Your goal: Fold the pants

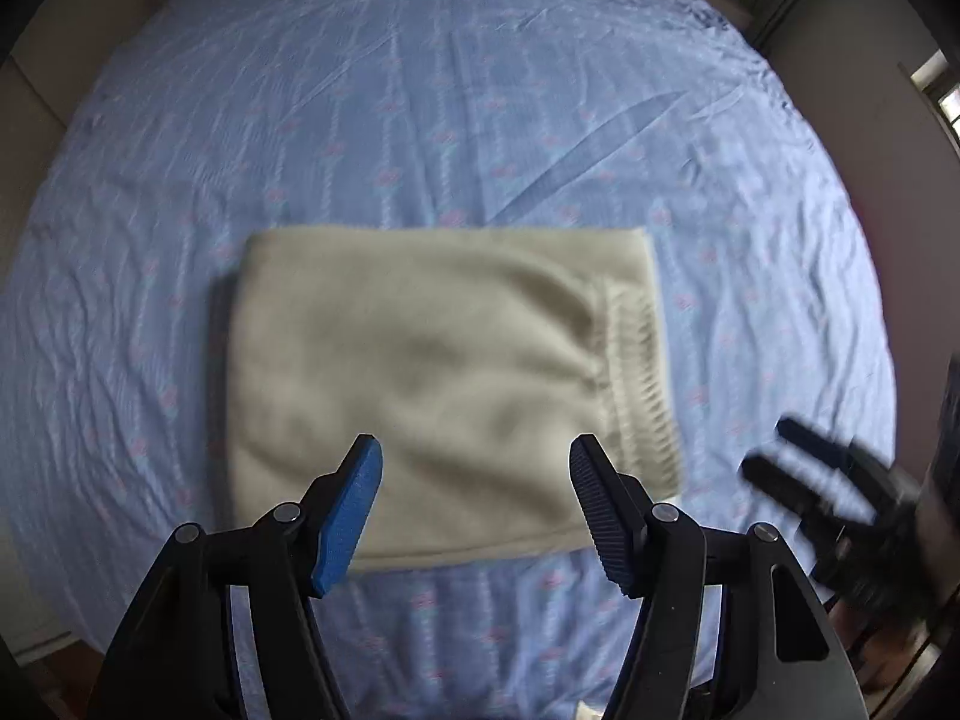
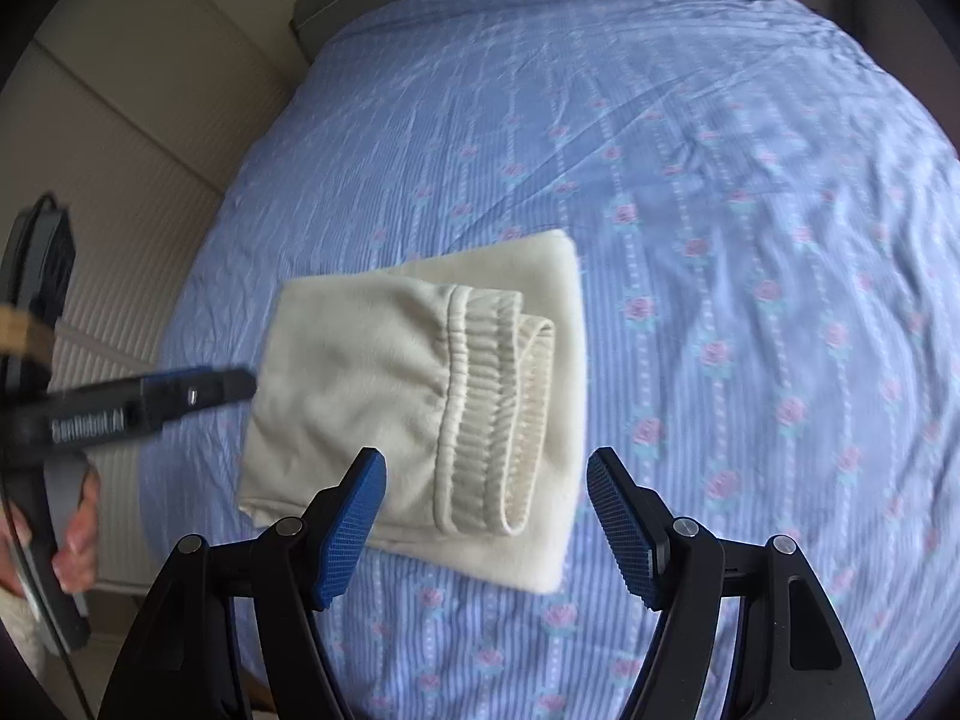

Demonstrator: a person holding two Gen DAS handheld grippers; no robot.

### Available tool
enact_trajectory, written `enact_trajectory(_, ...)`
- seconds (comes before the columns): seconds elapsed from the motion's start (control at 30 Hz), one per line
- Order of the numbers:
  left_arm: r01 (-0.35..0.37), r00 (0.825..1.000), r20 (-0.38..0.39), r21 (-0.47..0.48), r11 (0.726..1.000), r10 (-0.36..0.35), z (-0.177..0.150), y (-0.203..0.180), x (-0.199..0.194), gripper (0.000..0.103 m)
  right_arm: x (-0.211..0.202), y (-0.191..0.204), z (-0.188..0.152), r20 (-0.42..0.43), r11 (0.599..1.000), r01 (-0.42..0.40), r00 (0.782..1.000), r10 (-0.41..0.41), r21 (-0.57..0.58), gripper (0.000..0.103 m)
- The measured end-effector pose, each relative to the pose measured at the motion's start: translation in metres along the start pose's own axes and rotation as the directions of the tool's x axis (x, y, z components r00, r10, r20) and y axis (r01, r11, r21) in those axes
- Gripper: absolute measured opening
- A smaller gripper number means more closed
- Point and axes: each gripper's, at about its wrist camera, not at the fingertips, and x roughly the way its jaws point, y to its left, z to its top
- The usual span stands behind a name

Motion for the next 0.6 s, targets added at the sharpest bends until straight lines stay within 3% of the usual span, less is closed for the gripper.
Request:
enact_trajectory(0.13, -0.063, 0.996, -0.067, -0.032, 0.997, 0.061, -0.024, 0.022, 0.033, 0.064, 0.038, 0.0, 0.011, -0.052, 1.0, -0.014, 0.999, 0.012, -0.024, 0.065)
enact_trajectory(0.23, -0.057, 0.992, -0.114, -0.094, 0.994, 0.047, -0.036, 0.034, 0.051, 0.064, 0.063, -0.005, 0.016, -0.087, 1.0, -0.011, 0.996, 0.01, -0.009, 0.061)
enact_trajectory(0.47, -0.057, 0.992, -0.122, -0.13, 0.99, 0.041, -0.042, 0.037, 0.072, 0.065, 0.104, -0.017, 0.022, -0.141, 0.996, -0.026, 0.989, 0.039, 0.091, 0.06)
enact_trajectory(0.53, -0.05, 0.992, -0.125, -0.142, 0.989, 0.032, -0.044, 0.038, 0.072, 0.065, 0.109, -0.018, 0.021, -0.177, 0.99, -0.049, 0.982, 0.072, 0.13, 0.051)
enact_trajectory(0.6, -0.039, 0.993, -0.116, -0.148, 0.988, 0.022, -0.047, 0.038, 0.069, 0.065, 0.097, -0.011, 0.018, -0.158, 0.987, -0.089, 0.981, 0.111, 0.136, 0.05)
